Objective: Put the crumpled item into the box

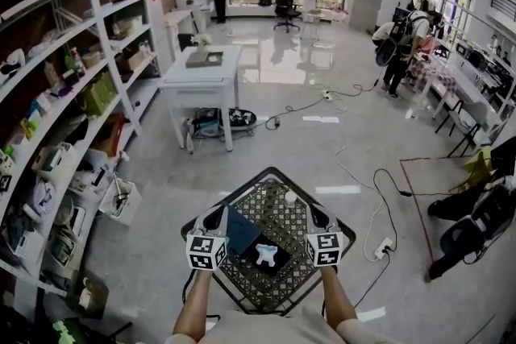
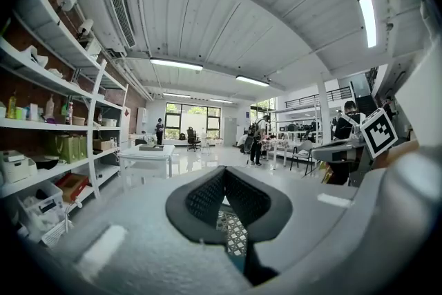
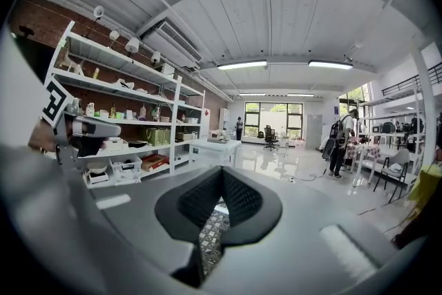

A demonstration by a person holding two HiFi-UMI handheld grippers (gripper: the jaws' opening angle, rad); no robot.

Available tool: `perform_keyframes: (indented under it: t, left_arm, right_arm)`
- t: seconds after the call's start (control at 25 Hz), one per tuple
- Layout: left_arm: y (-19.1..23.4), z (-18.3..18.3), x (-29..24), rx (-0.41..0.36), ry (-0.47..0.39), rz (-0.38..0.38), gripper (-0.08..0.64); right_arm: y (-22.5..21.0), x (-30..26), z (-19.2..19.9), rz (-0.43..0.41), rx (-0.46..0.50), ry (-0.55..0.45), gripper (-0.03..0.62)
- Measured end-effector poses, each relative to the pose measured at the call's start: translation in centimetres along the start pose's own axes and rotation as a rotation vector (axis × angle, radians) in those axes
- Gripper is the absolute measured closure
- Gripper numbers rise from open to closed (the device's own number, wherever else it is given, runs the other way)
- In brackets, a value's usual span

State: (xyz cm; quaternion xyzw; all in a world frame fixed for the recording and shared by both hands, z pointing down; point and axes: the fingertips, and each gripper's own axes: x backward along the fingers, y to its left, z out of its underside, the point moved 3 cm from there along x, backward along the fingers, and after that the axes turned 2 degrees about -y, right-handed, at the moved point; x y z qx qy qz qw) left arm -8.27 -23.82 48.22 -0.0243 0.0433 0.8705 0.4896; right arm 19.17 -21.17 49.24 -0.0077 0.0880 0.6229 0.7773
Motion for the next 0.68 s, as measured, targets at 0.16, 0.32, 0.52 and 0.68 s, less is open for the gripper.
perform_keyframes:
  t: [0.16,0.32,0.52,0.68]
  left_arm:
    - [-0.3,0.1,-0.4,0.001,-0.002,0.004,0.554]
    - [-0.6,0.3,-0.6,0.004,0.000,0.008,0.554]
    - [-0.6,0.5,-0.6,0.003,0.006,0.010,0.554]
    - [-0.5,0.5,-0.8,0.004,0.003,0.010,0.554]
  right_arm:
    - [-0.2,-0.1,0.2,0.000,-0.003,0.002,0.594]
    - [-0.4,0.1,0.6,0.003,-0.008,0.010,0.594]
    - [-0.5,0.3,0.9,0.008,-0.004,0.017,0.594]
    - [-0.5,0.2,1.1,0.008,-0.003,0.018,0.594]
